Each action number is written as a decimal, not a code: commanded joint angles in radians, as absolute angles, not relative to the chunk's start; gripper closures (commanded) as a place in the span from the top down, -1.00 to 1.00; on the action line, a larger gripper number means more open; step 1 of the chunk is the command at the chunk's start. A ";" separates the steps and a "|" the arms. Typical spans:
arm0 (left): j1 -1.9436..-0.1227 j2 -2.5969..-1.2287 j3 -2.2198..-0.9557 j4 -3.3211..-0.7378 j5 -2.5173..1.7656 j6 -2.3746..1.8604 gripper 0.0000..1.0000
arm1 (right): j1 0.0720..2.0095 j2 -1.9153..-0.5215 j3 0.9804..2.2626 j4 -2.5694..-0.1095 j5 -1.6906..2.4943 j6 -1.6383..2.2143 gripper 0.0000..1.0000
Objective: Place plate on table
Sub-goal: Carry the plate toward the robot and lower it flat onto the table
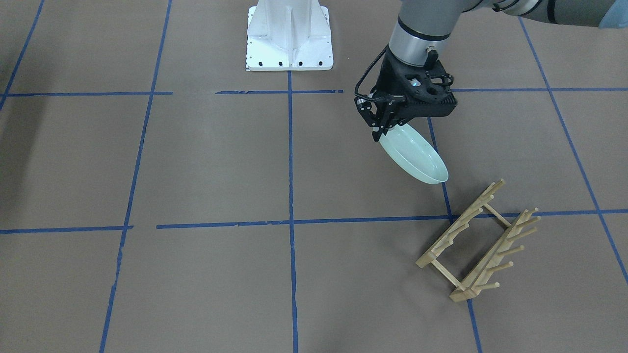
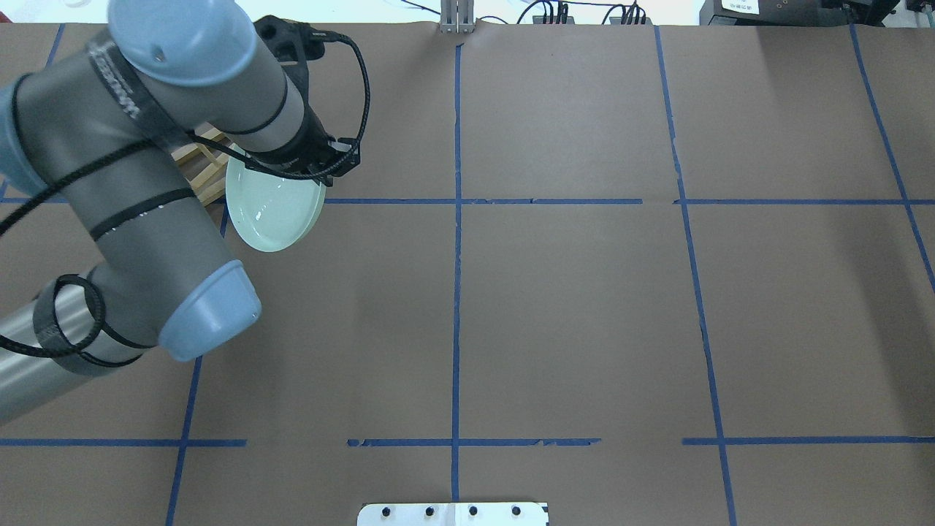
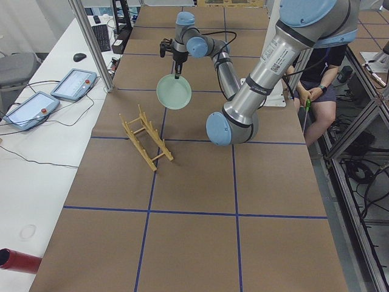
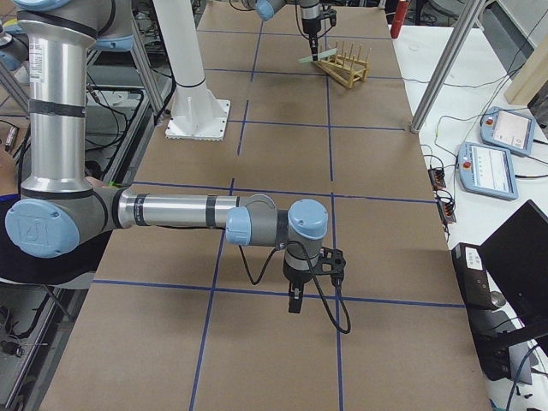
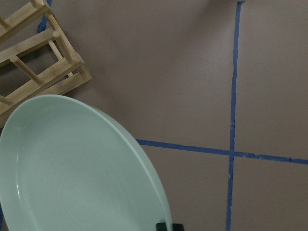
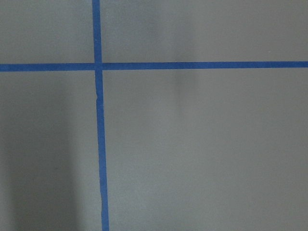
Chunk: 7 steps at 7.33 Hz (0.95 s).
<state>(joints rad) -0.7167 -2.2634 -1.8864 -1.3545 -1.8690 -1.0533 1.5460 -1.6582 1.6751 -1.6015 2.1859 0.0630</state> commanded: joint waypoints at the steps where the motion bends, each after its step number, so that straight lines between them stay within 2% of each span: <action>1: -0.639 -2.278 -1.821 -1.327 -1.810 -0.858 -1.00 | 1.546 -1.658 1.675 -1.601 2.186 0.063 1.00; 3: -0.534 -2.304 -1.799 -1.229 -1.662 -0.847 -1.00 | 1.546 -1.658 1.675 -1.601 2.186 0.063 1.00; 7: -0.444 -2.431 -1.603 -1.215 -1.511 -0.842 -1.00 | 1.546 -1.658 1.675 -1.601 2.186 0.064 1.00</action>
